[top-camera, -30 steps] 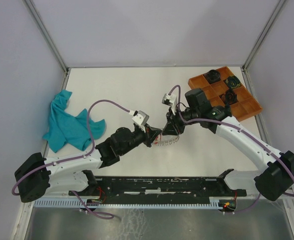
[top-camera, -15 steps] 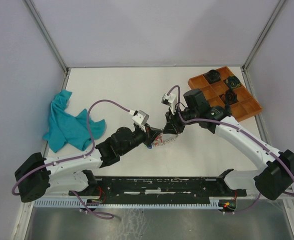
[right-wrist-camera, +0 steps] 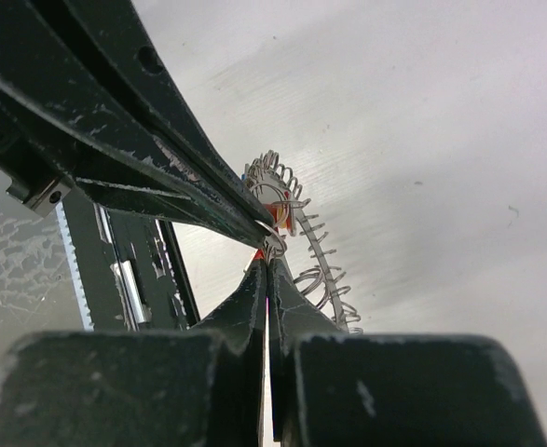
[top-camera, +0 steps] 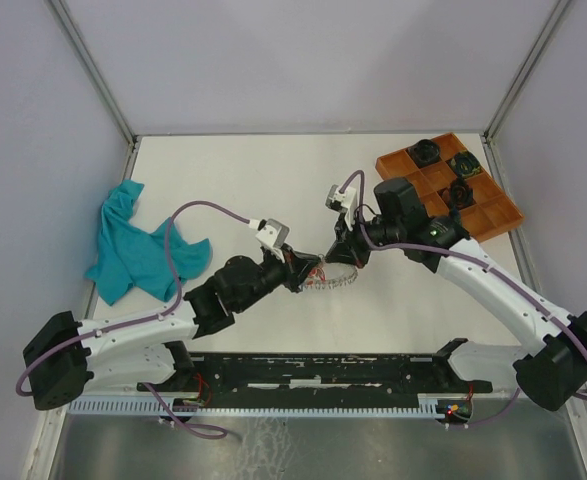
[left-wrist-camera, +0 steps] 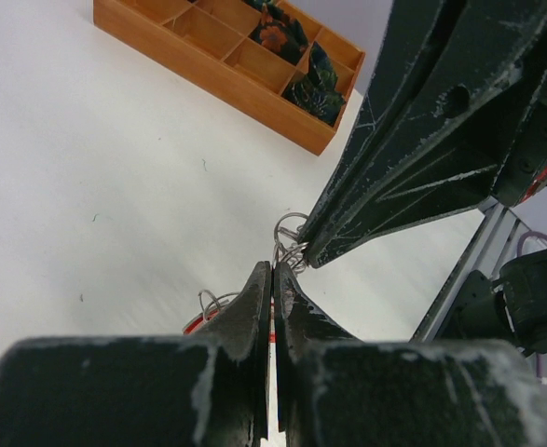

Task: Remove the keys from the keyring
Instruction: Remove the key from the keyring.

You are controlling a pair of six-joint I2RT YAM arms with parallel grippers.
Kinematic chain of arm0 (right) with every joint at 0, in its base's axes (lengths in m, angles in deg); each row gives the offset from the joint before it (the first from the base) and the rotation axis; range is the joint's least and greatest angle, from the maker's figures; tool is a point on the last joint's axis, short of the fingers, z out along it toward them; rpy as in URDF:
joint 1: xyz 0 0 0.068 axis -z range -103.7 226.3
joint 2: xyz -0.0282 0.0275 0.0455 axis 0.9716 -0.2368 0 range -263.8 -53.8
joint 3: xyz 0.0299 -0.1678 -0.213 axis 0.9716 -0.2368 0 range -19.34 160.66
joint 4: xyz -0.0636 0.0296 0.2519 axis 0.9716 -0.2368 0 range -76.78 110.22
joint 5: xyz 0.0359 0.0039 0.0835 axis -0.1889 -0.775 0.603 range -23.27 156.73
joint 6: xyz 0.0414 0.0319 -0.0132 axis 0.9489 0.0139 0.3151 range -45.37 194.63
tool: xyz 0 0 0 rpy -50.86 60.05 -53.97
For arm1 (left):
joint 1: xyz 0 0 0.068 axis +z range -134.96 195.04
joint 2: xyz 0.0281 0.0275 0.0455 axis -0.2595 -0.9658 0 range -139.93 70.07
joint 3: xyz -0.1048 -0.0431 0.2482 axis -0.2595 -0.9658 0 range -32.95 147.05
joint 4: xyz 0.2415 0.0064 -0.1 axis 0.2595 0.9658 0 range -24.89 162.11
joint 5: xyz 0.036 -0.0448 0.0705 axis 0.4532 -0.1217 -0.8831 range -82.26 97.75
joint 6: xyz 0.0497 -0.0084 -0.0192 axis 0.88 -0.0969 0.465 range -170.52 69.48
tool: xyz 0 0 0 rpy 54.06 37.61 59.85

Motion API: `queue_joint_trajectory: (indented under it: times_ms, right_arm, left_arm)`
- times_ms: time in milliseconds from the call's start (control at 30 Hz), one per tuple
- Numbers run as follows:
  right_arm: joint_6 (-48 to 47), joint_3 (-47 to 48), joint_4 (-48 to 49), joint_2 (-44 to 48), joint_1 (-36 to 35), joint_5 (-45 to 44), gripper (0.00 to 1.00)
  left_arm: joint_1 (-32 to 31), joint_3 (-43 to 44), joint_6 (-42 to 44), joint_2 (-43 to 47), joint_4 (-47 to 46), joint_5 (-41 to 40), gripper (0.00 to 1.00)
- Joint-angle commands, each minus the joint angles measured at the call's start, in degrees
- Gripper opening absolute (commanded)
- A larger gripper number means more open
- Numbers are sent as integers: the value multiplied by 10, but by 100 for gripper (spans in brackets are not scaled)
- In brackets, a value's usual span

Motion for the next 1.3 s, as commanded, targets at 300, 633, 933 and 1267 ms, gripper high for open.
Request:
queue_joint_trajectory:
  times_ms: [300,633,933,1267]
  right_arm:
    - [-77,-36,62,42,-1,36,1]
    - [-133,-76,106,48,-1,81,1]
    - [-163,-72,71,47,-1,140,18]
    - [-155,-13,0,59,7,172,36]
  left_arm:
    - [0,-30,-85,33,-82,-62,3]
    - [0,-56,-76,77,-119,-99,3]
    - [1,-56,-50,88,-125,-98,3]
    - [1,-51,-4,78,-128,-57,3]
